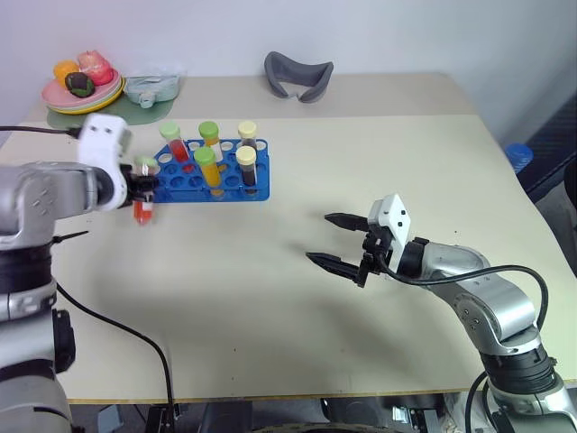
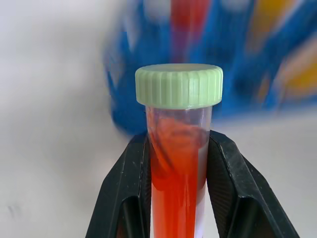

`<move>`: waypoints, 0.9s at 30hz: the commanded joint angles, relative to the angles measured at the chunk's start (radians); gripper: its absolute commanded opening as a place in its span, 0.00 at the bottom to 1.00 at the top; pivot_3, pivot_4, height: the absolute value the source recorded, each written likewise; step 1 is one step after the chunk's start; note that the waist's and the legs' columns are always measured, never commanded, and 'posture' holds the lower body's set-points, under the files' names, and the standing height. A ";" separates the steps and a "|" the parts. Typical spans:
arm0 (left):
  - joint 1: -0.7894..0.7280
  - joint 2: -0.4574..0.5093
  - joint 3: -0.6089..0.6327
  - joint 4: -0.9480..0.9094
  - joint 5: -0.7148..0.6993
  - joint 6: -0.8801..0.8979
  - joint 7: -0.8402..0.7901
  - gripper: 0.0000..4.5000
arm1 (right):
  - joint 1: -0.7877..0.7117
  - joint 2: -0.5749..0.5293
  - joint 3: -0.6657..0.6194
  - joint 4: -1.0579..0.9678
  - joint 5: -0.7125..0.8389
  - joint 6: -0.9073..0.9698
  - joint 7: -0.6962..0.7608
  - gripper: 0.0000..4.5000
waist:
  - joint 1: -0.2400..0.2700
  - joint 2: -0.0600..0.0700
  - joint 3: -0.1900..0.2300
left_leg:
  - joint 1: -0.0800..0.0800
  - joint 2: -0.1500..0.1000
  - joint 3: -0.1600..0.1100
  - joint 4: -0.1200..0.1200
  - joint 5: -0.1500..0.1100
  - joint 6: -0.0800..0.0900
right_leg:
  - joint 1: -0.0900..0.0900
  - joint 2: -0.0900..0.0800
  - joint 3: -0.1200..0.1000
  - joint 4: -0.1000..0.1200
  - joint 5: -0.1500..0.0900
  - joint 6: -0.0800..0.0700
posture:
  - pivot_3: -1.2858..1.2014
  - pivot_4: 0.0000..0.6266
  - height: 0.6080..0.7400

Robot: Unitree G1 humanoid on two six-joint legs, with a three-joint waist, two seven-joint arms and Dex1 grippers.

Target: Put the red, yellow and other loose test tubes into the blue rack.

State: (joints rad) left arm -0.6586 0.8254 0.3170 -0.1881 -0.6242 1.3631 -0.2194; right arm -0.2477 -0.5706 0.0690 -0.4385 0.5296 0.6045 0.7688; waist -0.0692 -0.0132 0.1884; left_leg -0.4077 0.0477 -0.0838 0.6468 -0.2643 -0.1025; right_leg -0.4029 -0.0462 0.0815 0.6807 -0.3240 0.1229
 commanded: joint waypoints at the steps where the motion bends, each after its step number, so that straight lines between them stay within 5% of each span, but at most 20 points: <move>1: 0.152 -0.068 0.214 -0.188 0.044 -0.279 -0.015 0.27 | -0.017 0.002 -0.005 -0.028 0.017 -0.004 0.012 1.00 | 0.000 0.000 0.000 | 0.001 0.000 0.001 0.000 0.000 0.000 | 0.000 0.000 0.001 0.000 0.000 0.000 | 0.52 0.24 1.00; 8: 0.215 -0.327 0.072 -0.027 0.412 -1.113 0.143 0.27 | -0.105 0.062 0.043 0.047 0.000 -0.021 0.021 1.00 | 0.030 -0.001 -0.001 | 0.003 0.000 0.000 0.001 -0.001 0.002 | 0.005 0.000 0.000 -0.001 0.001 0.000 | 0.52 0.24 1.00; 12: 0.192 -0.460 -0.010 0.153 0.462 -1.427 0.116 0.27 | -0.121 0.082 0.056 0.054 -0.006 -0.023 0.022 1.00 | 0.038 -0.001 -0.001 | 0.001 -0.001 0.000 0.001 -0.002 0.003 | 0.005 -0.001 -0.001 -0.004 0.001 0.000 | 0.52 0.24 1.00; 19: 0.119 -0.563 -0.051 0.459 0.445 -1.641 0.053 0.27 | -0.094 0.082 0.043 0.017 -0.005 -0.016 -0.003 1.00 | 0.028 -0.001 -0.001 | 0.001 0.000 0.000 0.001 -0.002 0.004 | 0.004 0.000 -0.001 -0.005 0.001 0.000 | 0.52 0.24 1.00; 27: 0.129 -0.576 -0.053 0.577 0.438 -1.709 0.041 0.27 | -0.061 0.072 0.024 -0.024 0.003 -0.003 -0.032 1.00 | 0.025 -0.001 -0.001 | 0.001 0.000 0.000 0.001 -0.002 0.004 | 0.004 0.000 -0.001 -0.004 0.001 0.000 | 0.52 0.24 1.00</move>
State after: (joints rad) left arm -0.5311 0.2448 0.2514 0.4041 -0.1806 -0.3142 -0.1769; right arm -0.3124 -0.4926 0.1164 -0.4107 0.5203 0.6039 0.7434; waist -0.0445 -0.0143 0.1872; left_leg -0.4064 0.0473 -0.0839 0.6476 -0.2666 -0.0985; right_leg -0.3986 -0.0462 0.0802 0.6768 -0.3234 0.1232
